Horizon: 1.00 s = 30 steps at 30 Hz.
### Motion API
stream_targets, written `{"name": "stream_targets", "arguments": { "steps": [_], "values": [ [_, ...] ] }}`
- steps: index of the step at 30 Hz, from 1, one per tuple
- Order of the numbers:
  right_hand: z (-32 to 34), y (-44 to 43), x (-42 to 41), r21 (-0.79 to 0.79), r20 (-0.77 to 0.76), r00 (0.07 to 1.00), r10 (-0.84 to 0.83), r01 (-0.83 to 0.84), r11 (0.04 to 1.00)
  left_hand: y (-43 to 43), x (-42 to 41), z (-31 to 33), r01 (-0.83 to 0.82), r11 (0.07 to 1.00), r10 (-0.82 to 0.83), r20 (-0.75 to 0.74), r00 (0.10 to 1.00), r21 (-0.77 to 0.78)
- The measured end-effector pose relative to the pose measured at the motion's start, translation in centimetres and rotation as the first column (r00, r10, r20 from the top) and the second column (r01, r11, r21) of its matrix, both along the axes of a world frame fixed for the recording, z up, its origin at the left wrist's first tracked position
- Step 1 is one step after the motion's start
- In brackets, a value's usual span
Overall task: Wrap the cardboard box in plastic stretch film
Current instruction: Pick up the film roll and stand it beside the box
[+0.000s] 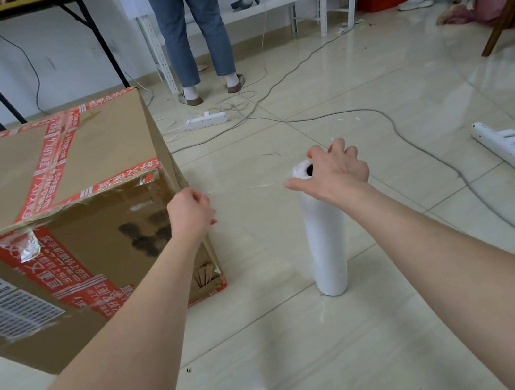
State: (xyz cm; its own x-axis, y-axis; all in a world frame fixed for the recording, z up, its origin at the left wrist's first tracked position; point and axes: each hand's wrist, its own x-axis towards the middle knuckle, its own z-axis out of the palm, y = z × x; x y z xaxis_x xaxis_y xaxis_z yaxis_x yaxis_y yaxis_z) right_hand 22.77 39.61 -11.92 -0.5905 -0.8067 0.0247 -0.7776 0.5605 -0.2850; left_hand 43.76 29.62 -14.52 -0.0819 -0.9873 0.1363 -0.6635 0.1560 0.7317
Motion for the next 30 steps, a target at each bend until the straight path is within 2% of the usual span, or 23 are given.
{"name": "stream_targets", "arguments": {
  "steps": [2,4,8,11,13,18,21,24,27,29,30],
  "values": [
    [-0.1,-0.1,0.1,0.009,-0.012,1.000,-0.016,0.017,1.000,0.2,0.7,-0.2,-0.011,0.992,0.034,-0.180,0.983,0.127],
    [0.0,-0.2,-0.1,0.024,0.006,1.000,0.007,-0.007,1.000,0.2,1.4,-0.6,-0.024,0.982,0.073,-0.254,0.964,0.187],
    [0.4,0.0,-0.4,0.063,-0.030,0.997,0.065,-0.063,0.996,-0.1,2.0,-1.1,-0.084,0.985,0.108,-0.163,0.981,0.148],
    [0.4,0.2,-1.0,0.114,-0.081,0.996,0.044,-0.035,0.993,-0.1,1.8,-1.2,-0.072,0.995,0.079,-0.098,0.992,0.072],
    [0.4,0.5,-1.4,0.111,-0.067,0.998,-0.020,0.027,0.993,0.1,1.8,-1.2,-0.035,0.998,0.040,-0.087,0.995,0.059],
    [0.5,1.6,-3.0,0.085,-0.025,0.981,-0.195,0.196,0.977,0.3,2.4,-1.1,0.107,0.987,-0.080,-0.212,0.974,0.121],
    [0.5,1.8,-3.3,0.100,0.010,0.988,-0.156,0.155,0.983,0.6,2.3,-1.2,0.200,0.969,-0.184,-0.120,0.976,0.144],
    [0.9,2.2,-3.3,0.180,0.044,0.990,-0.131,0.121,0.976,0.5,1.5,-1.3,0.088,0.993,-0.090,0.026,0.996,0.072],
    [1.4,2.9,-3.7,0.265,0.117,0.984,-0.133,0.098,0.959,0.4,0.9,-1.3,-0.057,0.998,0.055,0.079,0.995,0.027],
    [1.4,3.1,-3.6,0.250,0.103,0.987,-0.120,0.091,0.964,0.5,0.3,-1.2,-0.067,0.996,0.066,0.015,0.998,0.066],
    [1.3,3.1,-3.5,0.225,0.092,0.990,-0.108,0.085,0.971,0.6,-0.2,-1.0,-0.052,0.993,0.061,-0.082,0.995,0.103]
  ]
}}
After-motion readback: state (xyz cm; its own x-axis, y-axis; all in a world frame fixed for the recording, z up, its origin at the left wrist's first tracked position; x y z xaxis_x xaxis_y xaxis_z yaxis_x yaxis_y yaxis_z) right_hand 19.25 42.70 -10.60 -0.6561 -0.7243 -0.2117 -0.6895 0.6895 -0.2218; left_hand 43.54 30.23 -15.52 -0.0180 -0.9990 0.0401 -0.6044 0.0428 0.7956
